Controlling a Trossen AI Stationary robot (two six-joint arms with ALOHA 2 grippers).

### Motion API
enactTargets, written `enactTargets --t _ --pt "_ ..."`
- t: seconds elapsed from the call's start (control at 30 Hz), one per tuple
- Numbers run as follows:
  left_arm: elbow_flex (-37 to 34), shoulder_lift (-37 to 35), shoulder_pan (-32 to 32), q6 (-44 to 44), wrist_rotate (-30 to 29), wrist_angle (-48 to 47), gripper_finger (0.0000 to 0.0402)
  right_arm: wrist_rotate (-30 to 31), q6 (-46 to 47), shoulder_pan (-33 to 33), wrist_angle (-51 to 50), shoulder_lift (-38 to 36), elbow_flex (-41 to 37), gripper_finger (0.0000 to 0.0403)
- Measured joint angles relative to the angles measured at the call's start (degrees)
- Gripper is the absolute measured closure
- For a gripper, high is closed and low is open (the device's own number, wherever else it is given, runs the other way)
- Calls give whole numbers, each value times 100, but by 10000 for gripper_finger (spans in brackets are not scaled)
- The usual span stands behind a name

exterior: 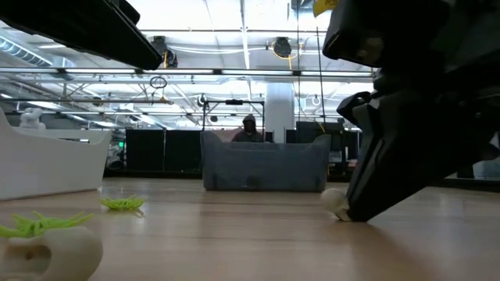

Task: Sort Halloween decoration
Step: Put the white skull toy into the white bin

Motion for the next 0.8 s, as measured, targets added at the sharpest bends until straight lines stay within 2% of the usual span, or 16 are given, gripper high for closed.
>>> enactTargets --t 0.43,0.57,0.8 --pt "7 -2 0 -13 1 10 388 86 315 -62 66 4 0 397" --pt "7 -2 0 -13 2 10 388 122 343 -67 138 4 0 365" --pt "7 -2 -2 -15 2 10 388 272 -73 -35 363 4 0 280"
